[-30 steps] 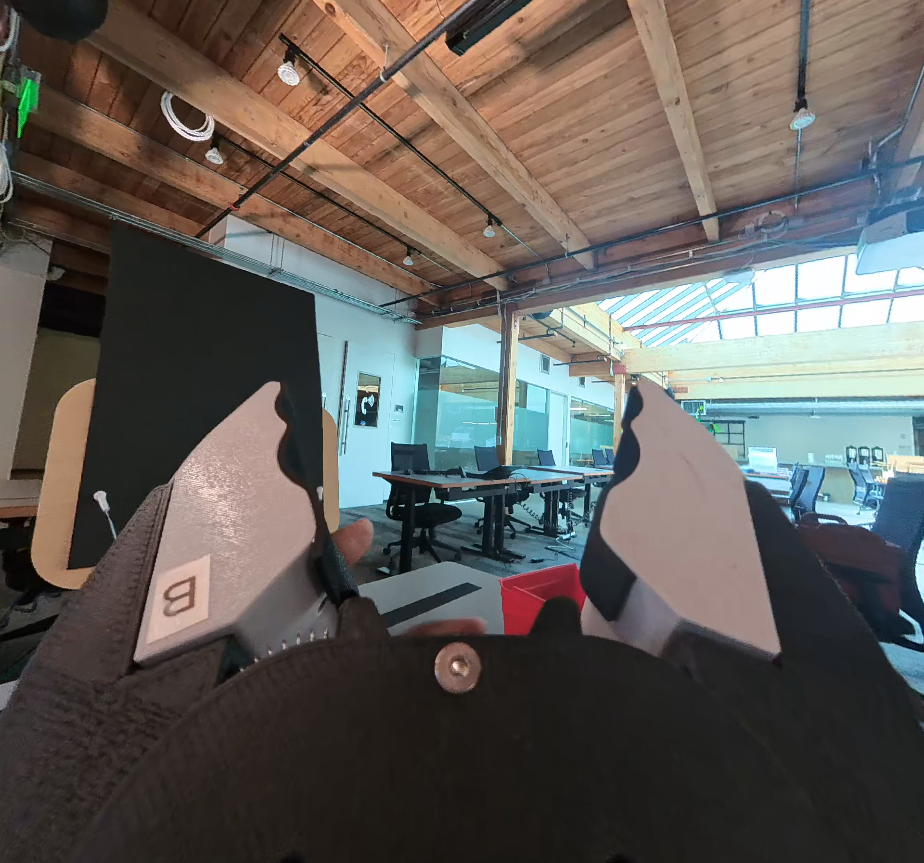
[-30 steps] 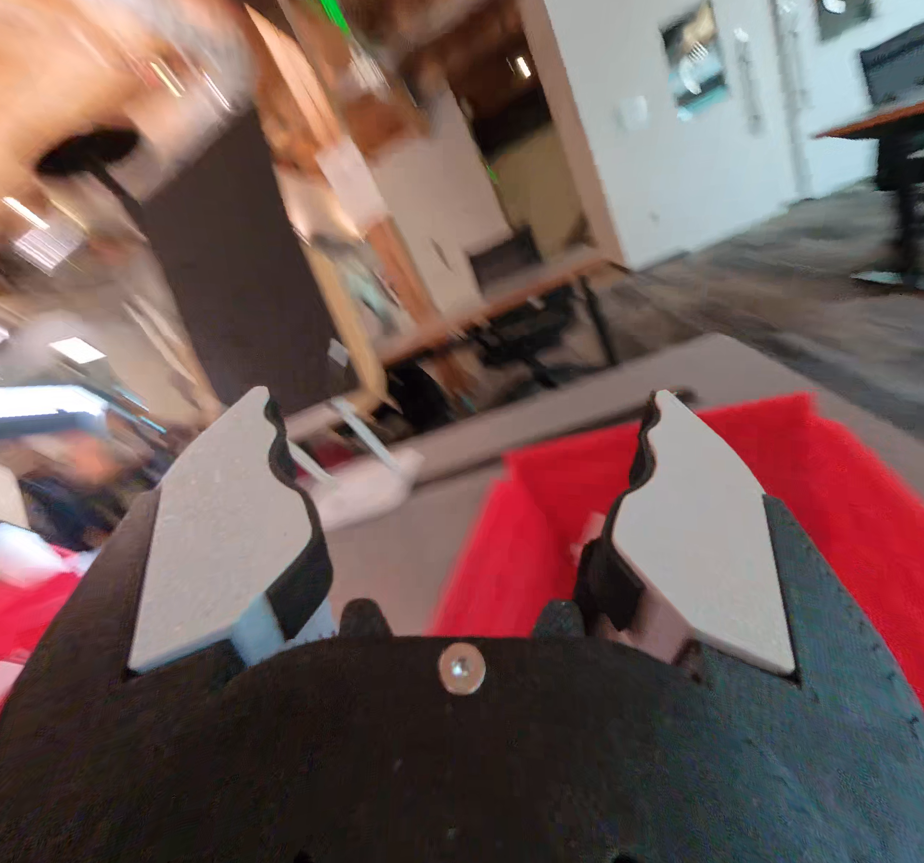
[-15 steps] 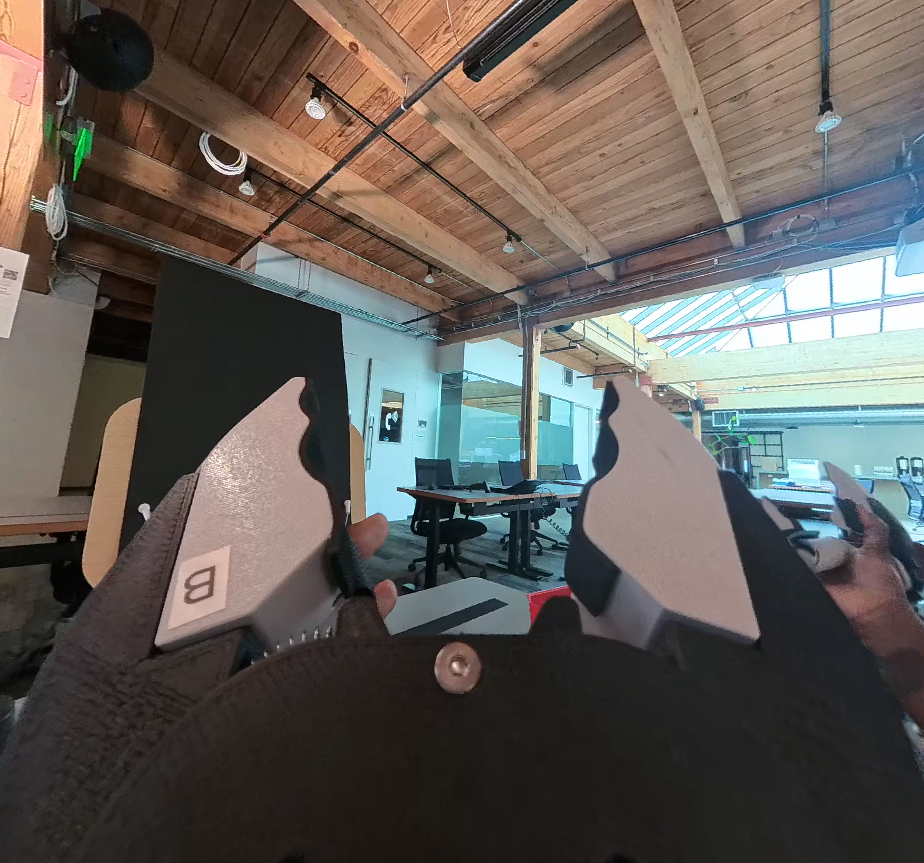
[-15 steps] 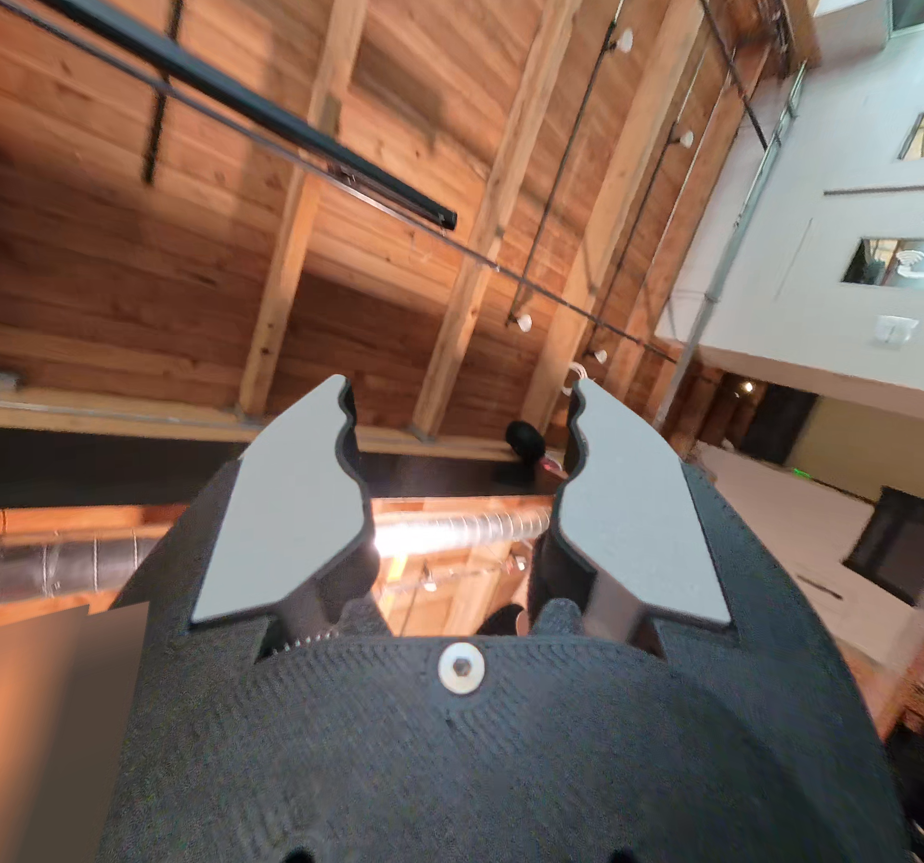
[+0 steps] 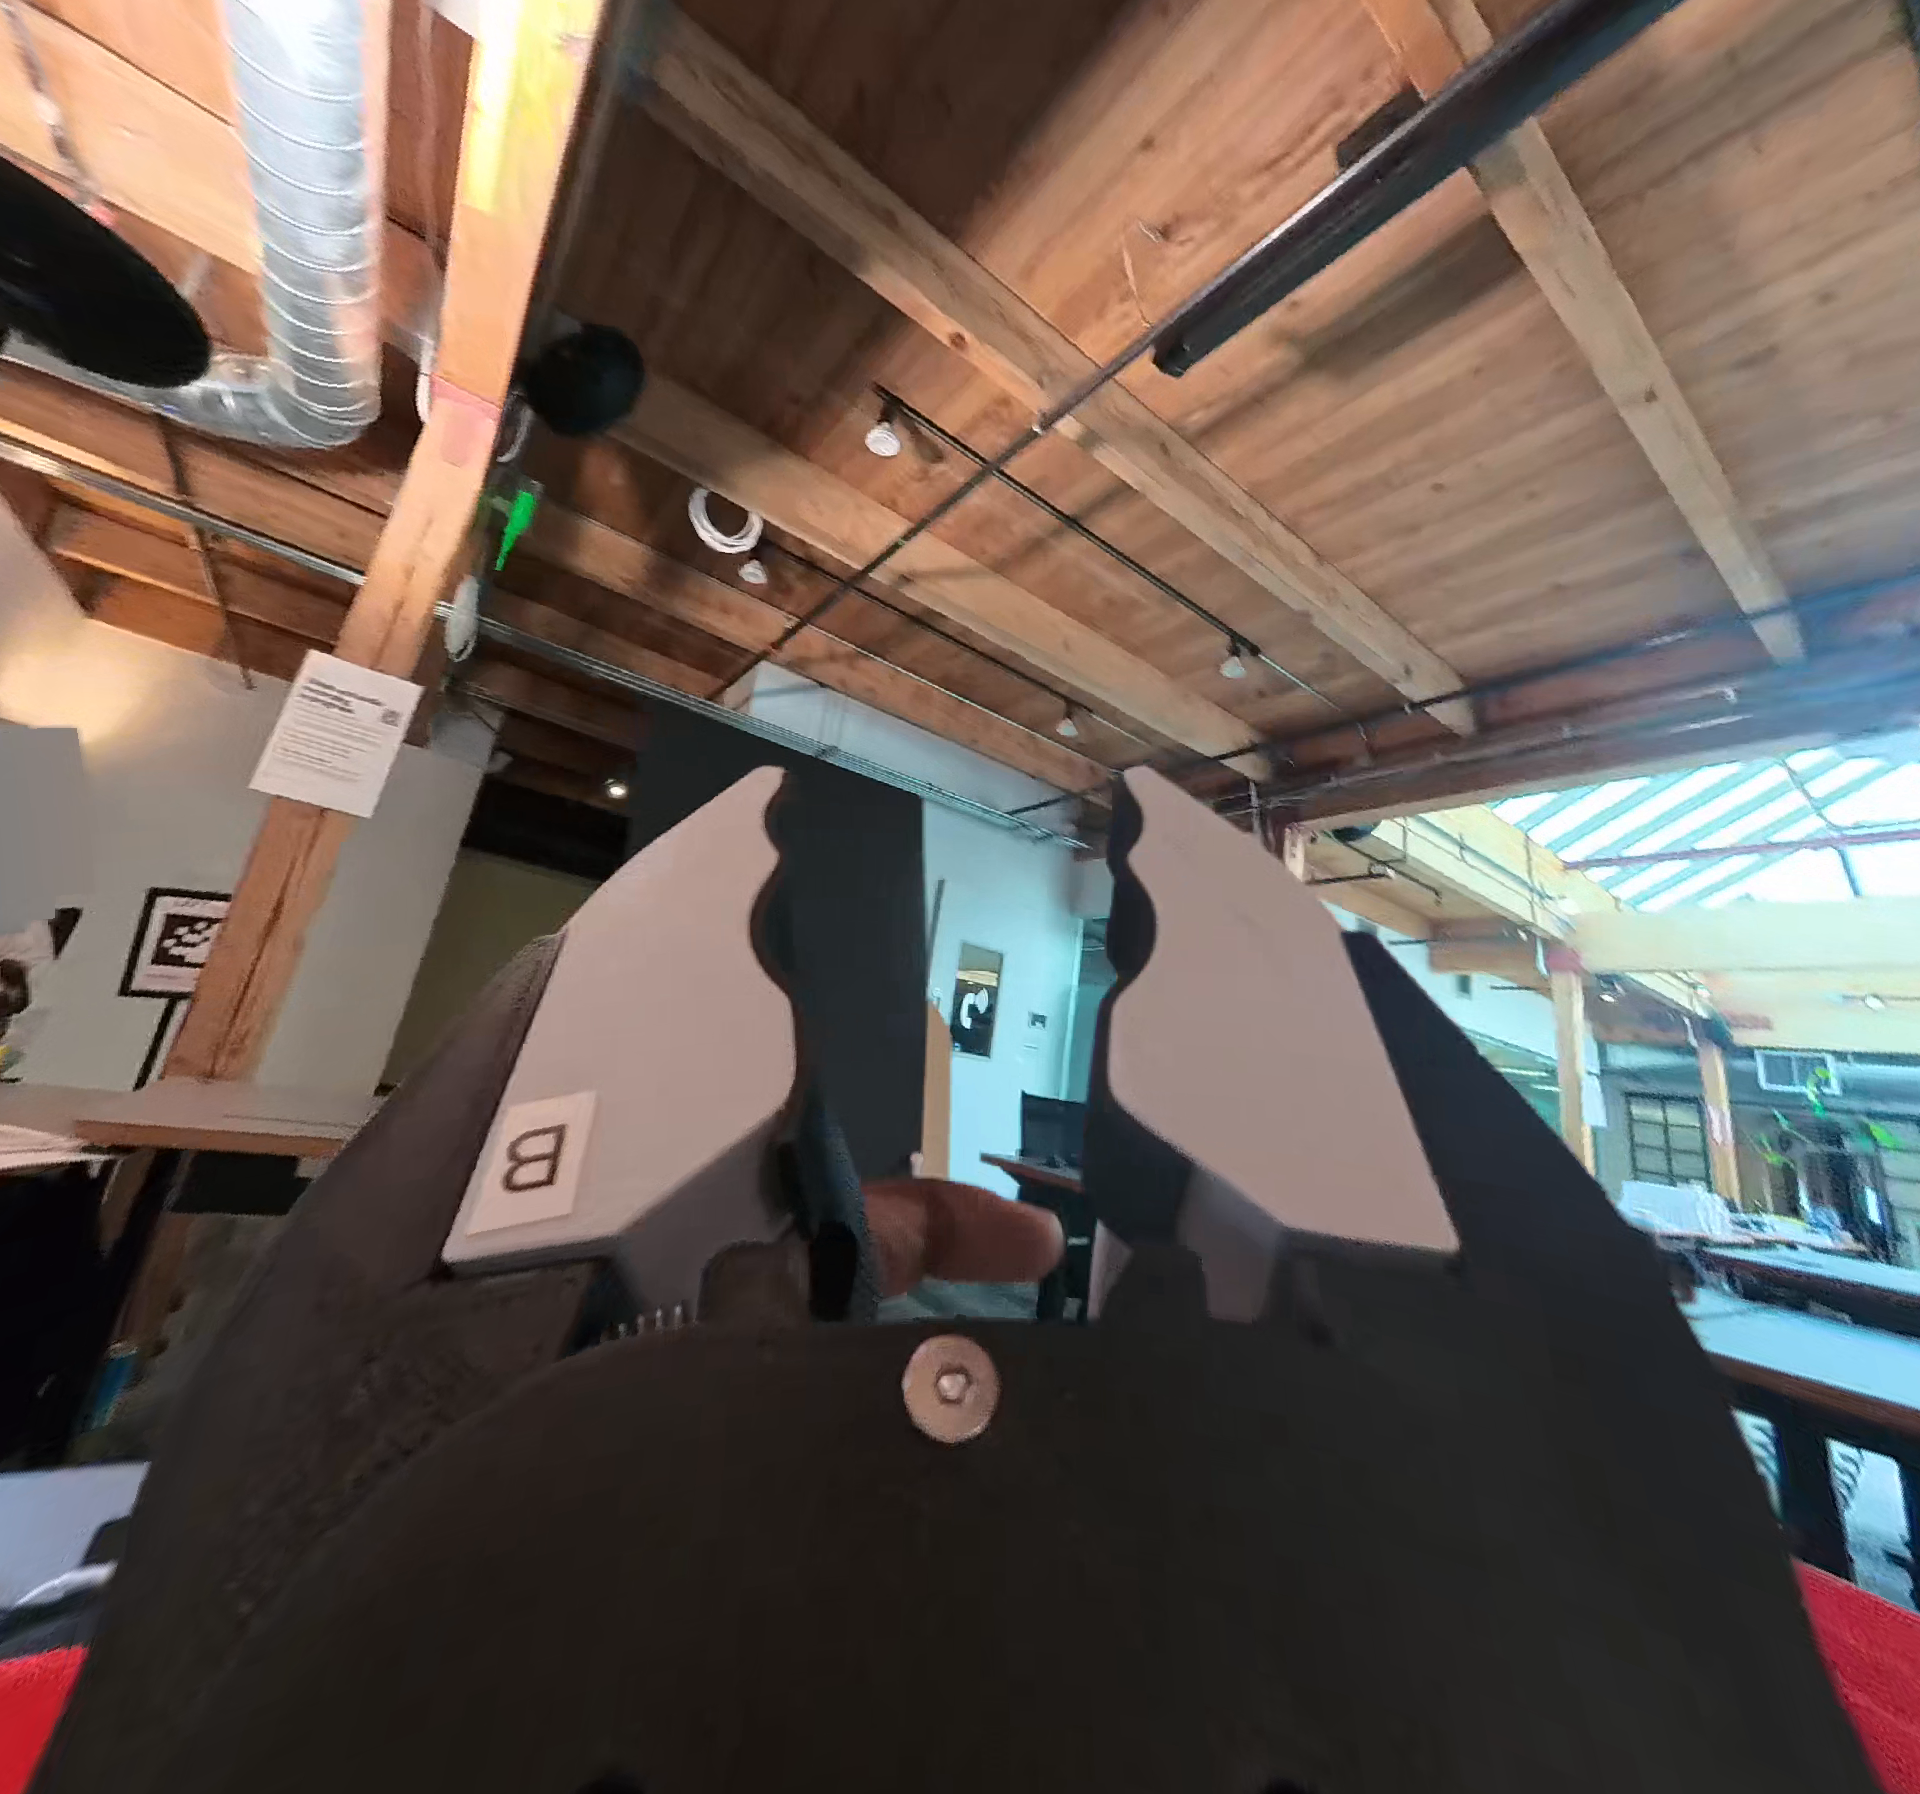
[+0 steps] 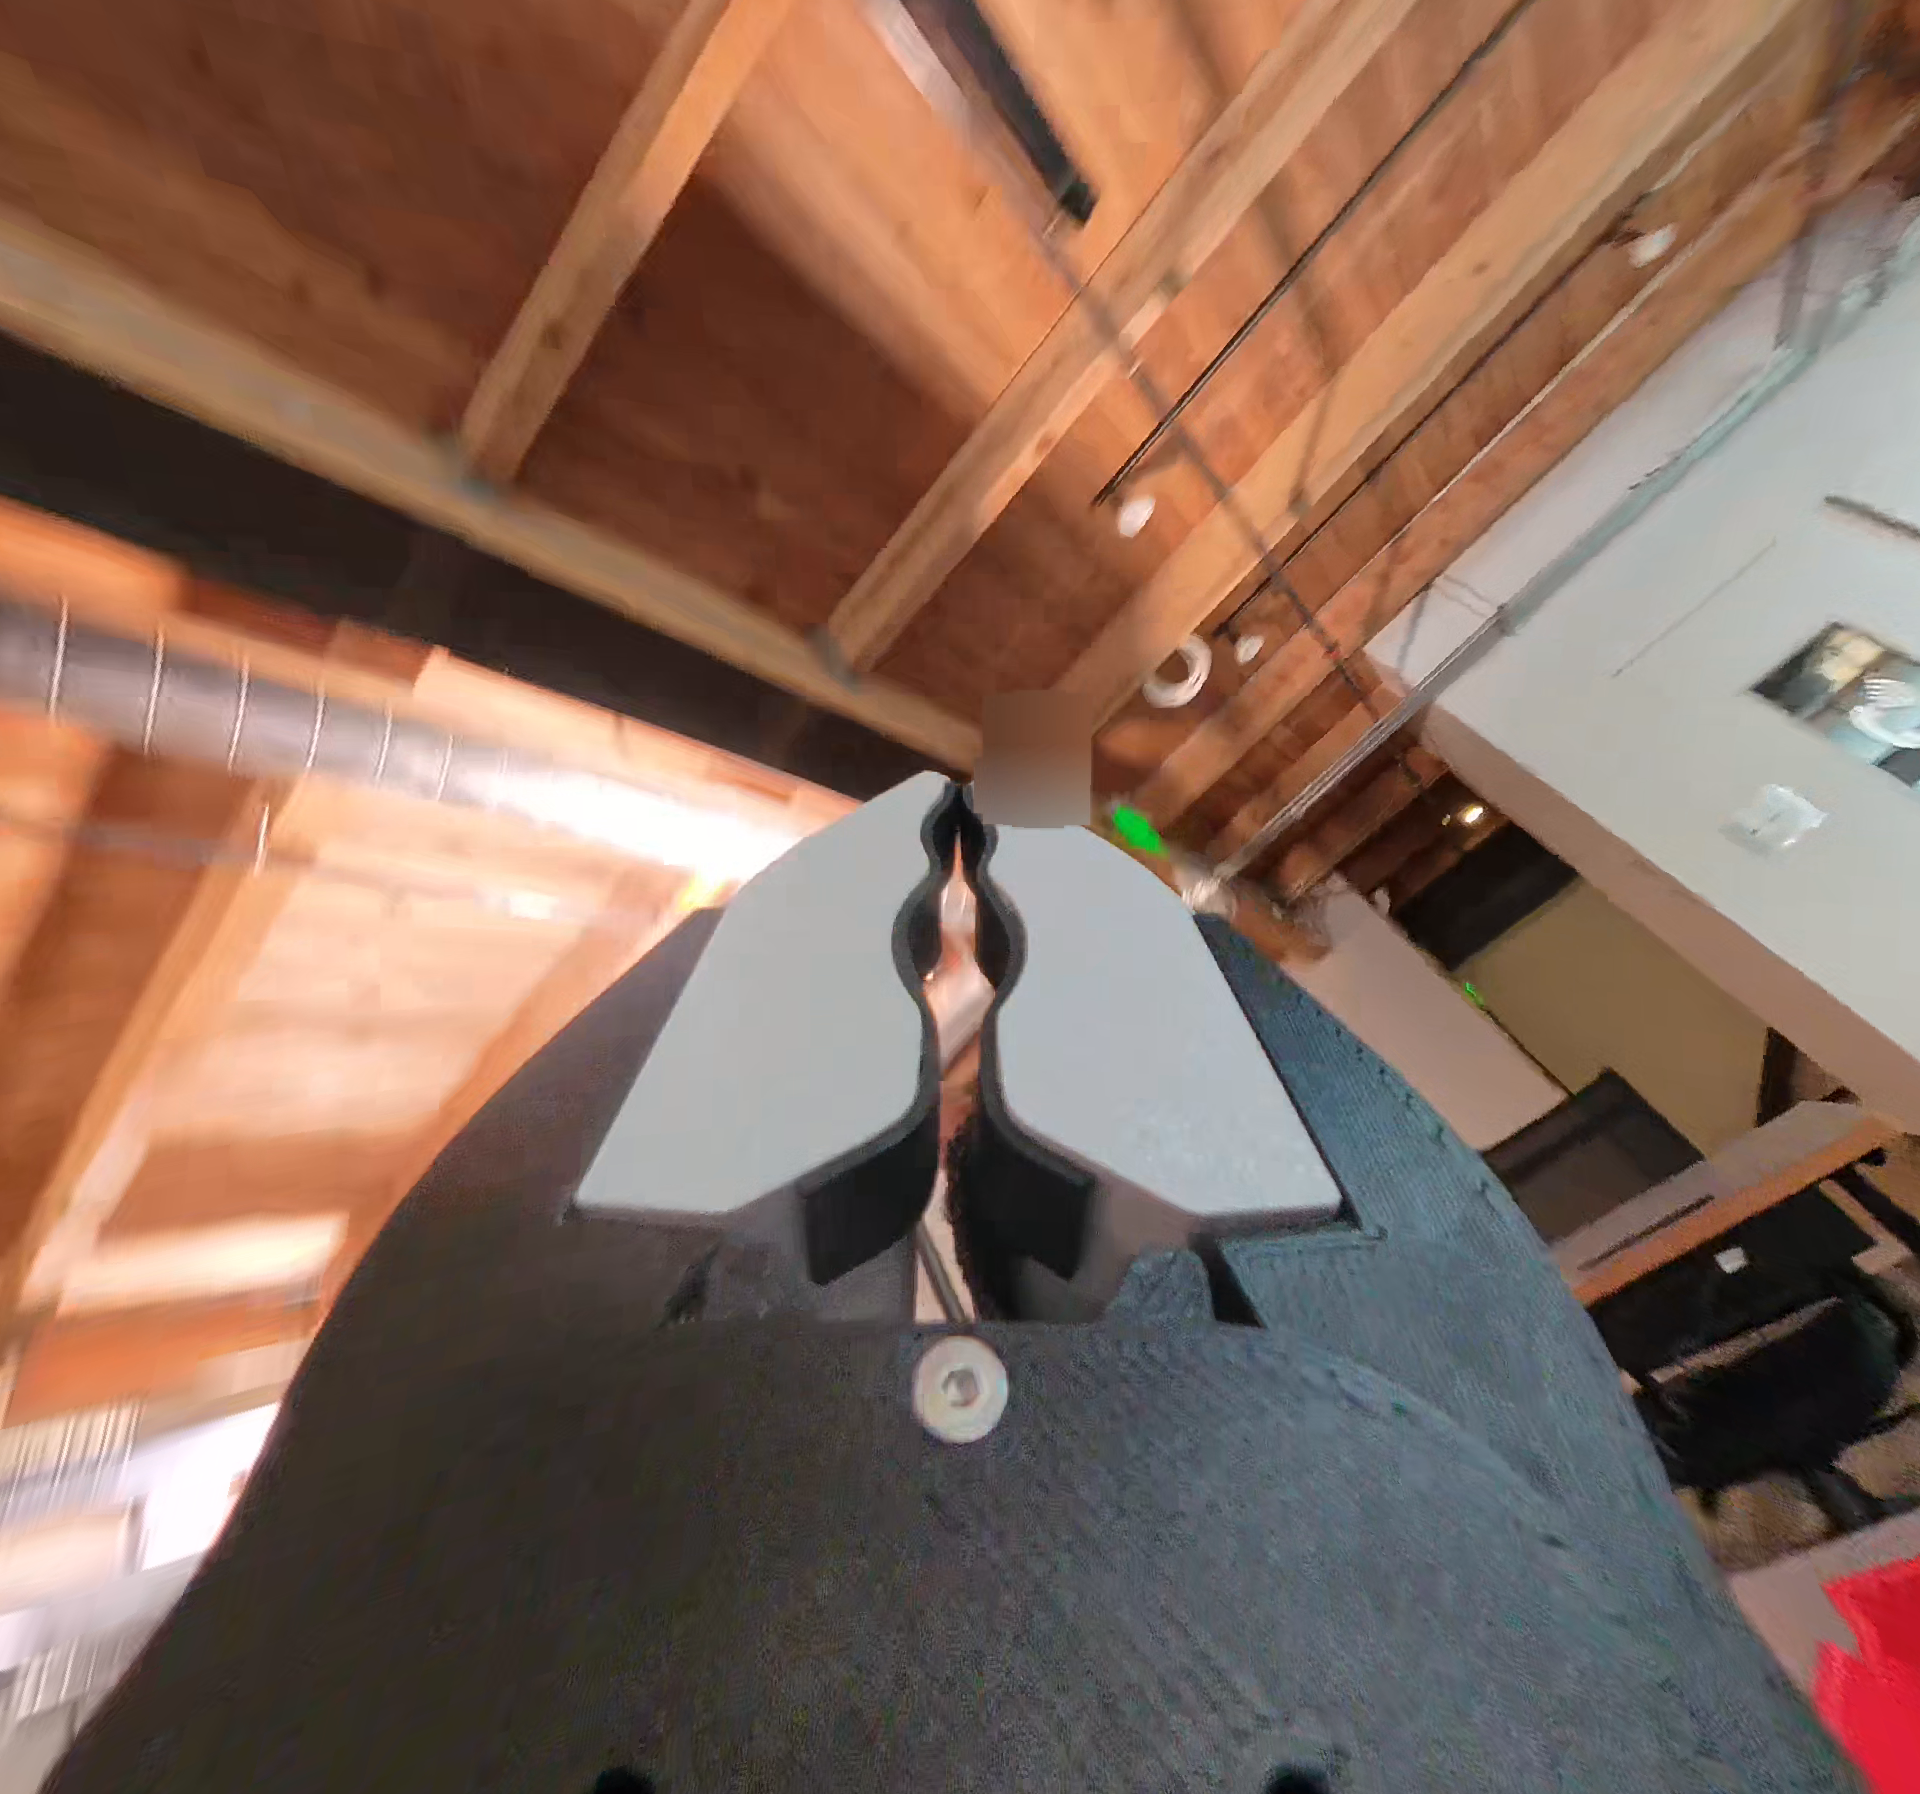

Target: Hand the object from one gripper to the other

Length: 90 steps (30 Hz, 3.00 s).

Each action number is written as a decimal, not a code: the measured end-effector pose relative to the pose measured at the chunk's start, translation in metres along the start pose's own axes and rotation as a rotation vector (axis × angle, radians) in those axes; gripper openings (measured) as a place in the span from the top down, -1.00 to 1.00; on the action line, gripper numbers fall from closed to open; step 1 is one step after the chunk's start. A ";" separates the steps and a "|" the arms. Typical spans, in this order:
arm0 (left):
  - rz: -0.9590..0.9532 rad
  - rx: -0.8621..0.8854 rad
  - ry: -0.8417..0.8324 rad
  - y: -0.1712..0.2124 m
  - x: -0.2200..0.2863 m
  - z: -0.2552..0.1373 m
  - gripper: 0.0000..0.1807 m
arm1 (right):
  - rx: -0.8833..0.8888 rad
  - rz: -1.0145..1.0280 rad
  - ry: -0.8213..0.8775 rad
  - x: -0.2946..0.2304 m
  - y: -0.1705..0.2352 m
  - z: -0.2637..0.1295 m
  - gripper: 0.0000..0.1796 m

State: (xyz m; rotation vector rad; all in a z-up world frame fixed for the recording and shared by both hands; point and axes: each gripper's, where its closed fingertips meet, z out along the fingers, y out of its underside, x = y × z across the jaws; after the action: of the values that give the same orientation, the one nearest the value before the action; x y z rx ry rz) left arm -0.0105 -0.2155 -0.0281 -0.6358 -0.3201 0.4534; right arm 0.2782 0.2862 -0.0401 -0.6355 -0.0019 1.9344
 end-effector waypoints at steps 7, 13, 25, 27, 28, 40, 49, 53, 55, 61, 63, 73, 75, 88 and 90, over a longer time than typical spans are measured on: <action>0.237 -0.392 -0.158 0.022 -0.054 -0.035 0.52 | -0.476 -0.183 -0.252 -0.058 0.073 -0.001 0.91; 0.411 -0.933 -0.439 0.080 -0.120 -0.090 0.44 | -0.711 -0.495 -0.378 -0.080 0.122 -0.021 0.83; 0.249 -1.558 -0.495 0.179 -0.162 -0.170 0.34 | -0.737 -0.570 -0.386 -0.086 0.131 -0.025 0.73; 0.241 -1.627 -0.470 0.190 -0.159 -0.176 0.33 | -0.733 -0.569 -0.387 -0.086 0.131 -0.025 0.73; 0.237 -1.652 -0.464 0.194 -0.158 -0.178 0.34 | -0.733 -0.571 -0.387 -0.087 0.131 -0.025 0.73; 0.360 -1.894 -0.490 0.231 -0.163 -0.198 0.43 | -0.723 -0.662 -0.386 -0.089 0.135 -0.027 0.73; 0.307 -1.880 -0.473 0.233 -0.163 -0.202 0.69 | -0.709 -0.663 -0.388 -0.090 0.134 -0.027 0.74; 0.311 -1.746 -0.460 0.221 -0.161 -0.181 0.70 | -0.700 -0.670 -0.394 -0.091 0.134 -0.027 0.74; 0.324 -1.655 -0.464 0.212 -0.160 -0.167 0.71 | -0.705 -0.676 -0.394 -0.091 0.135 -0.027 0.74; 0.410 -1.364 -0.484 0.168 -0.155 -0.125 0.75 | -0.727 -0.675 -0.403 -0.091 0.142 -0.029 0.74; 0.427 -1.293 -0.483 0.156 -0.149 -0.115 0.75 | -0.732 -0.676 -0.406 -0.092 0.144 -0.030 0.74; 0.346 -0.810 -0.239 0.111 -0.079 -0.040 0.75 | -0.762 -0.697 -0.426 -0.095 0.156 -0.034 0.74; 0.245 -0.697 -0.143 0.104 -0.054 -0.024 0.75 | -0.772 -0.691 -0.434 -0.097 0.161 -0.036 0.74; -0.490 -0.298 0.424 0.103 0.116 0.024 0.75 | -1.041 -0.355 -0.644 -0.152 0.259 -0.093 0.42; -0.595 -0.313 0.509 0.111 0.143 0.023 0.75 | -1.088 -0.262 -0.653 -0.157 0.271 -0.102 0.34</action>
State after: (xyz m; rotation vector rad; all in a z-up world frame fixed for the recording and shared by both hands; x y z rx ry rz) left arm 0.0687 -0.0541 -0.0598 -0.8932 -0.0809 -0.3382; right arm 0.1401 0.0028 -0.1362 -0.5914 -1.5369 1.6860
